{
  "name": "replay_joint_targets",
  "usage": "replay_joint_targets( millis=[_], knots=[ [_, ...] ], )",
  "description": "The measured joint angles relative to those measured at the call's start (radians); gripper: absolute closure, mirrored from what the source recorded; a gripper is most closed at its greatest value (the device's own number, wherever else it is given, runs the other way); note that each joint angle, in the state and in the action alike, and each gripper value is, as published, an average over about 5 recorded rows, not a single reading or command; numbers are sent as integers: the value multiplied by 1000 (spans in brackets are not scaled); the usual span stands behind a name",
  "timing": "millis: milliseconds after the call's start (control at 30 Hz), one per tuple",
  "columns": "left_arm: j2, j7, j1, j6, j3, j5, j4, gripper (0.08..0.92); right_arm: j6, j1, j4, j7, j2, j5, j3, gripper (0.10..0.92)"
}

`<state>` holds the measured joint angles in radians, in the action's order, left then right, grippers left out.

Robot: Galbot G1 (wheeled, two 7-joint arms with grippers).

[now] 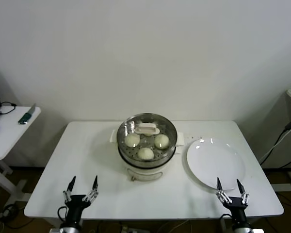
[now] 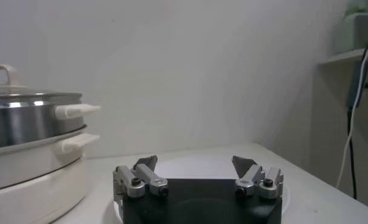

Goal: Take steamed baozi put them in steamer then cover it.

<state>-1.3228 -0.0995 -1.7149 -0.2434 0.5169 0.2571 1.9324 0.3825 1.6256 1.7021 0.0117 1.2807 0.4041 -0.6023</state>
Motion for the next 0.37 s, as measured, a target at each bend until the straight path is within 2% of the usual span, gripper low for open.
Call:
replay_joint_targets(
  millis=[367],
  knots=[
    [-7,-1,-17,-38,-5,-8,-12,177,-10,2,3,3,-5,-3,2,203]
  ],
)
